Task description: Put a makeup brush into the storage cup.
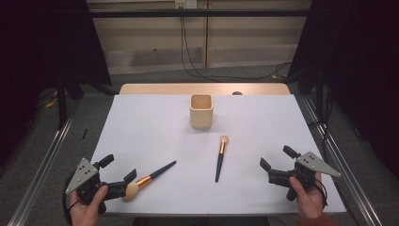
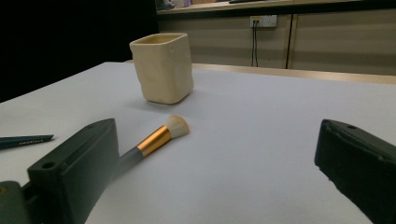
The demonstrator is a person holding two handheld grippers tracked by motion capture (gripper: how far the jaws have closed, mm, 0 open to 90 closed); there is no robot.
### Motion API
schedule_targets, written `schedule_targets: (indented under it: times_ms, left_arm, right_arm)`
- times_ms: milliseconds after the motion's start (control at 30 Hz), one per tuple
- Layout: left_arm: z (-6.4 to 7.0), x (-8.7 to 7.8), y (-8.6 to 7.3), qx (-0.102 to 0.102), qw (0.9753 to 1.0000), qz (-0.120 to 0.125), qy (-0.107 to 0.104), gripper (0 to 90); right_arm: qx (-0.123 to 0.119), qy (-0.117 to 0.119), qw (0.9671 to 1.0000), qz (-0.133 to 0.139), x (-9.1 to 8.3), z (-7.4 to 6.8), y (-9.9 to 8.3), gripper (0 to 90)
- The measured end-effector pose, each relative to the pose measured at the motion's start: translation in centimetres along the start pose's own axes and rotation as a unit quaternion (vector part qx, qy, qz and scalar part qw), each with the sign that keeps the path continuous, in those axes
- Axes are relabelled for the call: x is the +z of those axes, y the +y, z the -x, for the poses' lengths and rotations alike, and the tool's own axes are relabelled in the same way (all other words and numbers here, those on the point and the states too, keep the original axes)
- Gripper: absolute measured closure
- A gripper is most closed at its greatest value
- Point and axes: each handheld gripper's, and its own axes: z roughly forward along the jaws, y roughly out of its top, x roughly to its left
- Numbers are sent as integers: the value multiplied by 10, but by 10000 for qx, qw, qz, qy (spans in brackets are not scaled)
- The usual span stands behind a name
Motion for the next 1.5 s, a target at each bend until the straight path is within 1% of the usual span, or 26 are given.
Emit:
schedule_targets:
  times_ms: [133,267,367,433,467,500,533,567,633,667,700,767,833,933,967,1033,1067,1100,1133,1200,1267,1333,1433,1500]
  left_arm:
    - [0,0,0,-5,10000,-14,-14,21]
    - [0,0,1,51,10000,-12,-16,21]
    - [1,-1,3,29,10000,79,26,21]
    - [1,-2,4,67,9999,92,73,21]
    - [2,-2,5,38,9999,111,73,21]
    - [2,-2,6,23,9999,116,49,21]
    - [2,-2,7,73,9999,89,24,21]
    - [3,-1,8,53,9999,123,12,21]
    - [3,0,11,115,9999,107,-13,21]
    - [3,1,13,72,9999,135,-21,21]
    - [4,2,15,74,9999,151,-34,19]
    - [5,4,19,146,9997,157,-82,18]
    - [6,5,22,171,9996,154,-147,18]
    - [7,7,30,277,9990,185,-303,18]
    - [7,7,32,290,9989,214,-300,18]
    - [6,9,36,368,9987,195,-305,18]
    - [6,10,38,360,9986,217,-328,18]
    - [6,12,40,301,9987,215,-341,18]
    - [6,13,41,286,9989,186,-329,18]
    - [4,15,44,188,9985,223,-456,16]
    - [5,18,46,292,9986,182,-390,12]
    - [6,21,48,293,9983,154,-481,11]
    - [8,28,49,412,9979,10,-499,12]
    - [9,32,51,413,9976,-93,-556,12]
  right_arm:
    - [-28,-16,10000,18,-1,0,0,0]
    - [-22,-16,10000,19,-1,1,-1,0]
    - [-16,16,10000,31,-1,0,-1,0]
    - [-17,16,10000,28,-1,0,0,0]
    - [2,20,10000,34,-1,0,0,0]
    - [-5,24,10000,32,-1,0,-1,0]
    - [-33,24,10000,22,-1,1,-1,0]
    - [-45,25,10000,18,0,1,-1,0]
    - [-24,3,10000,33,0,0,0,0]
    - [-34,-11,10000,37,-1,0,0,0]
    - [-20,-2,10000,44,-1,0,0,0]
    - [-13,-8,10000,46,-1,-1,0,0]
    - [-44,15,10000,49,-1,-1,0,0]
    - [-62,41,10000,33,-1,-2,0,0]
    - [-54,55,10000,46,-1,-3,0,0]
    - [-65,59,10000,31,-1,-3,0,0]
    - [-50,53,10000,42,-1,-3,0,0]
    - [-58,49,10000,36,-1,-3,0,0]
    - [-82,62,9999,32,-1,-2,0,0]
    - [-67,90,9999,16,-1,-3,0,0]
    - [-81,102,9999,-4,-1,-3,-1,0]
    - [-69,122,9999,2,0,-4,-1,0]
    - [-34,127,9999,-1,0,-4,-1,0]
    - [-46,118,9999,-22,0,-3,-1,0]
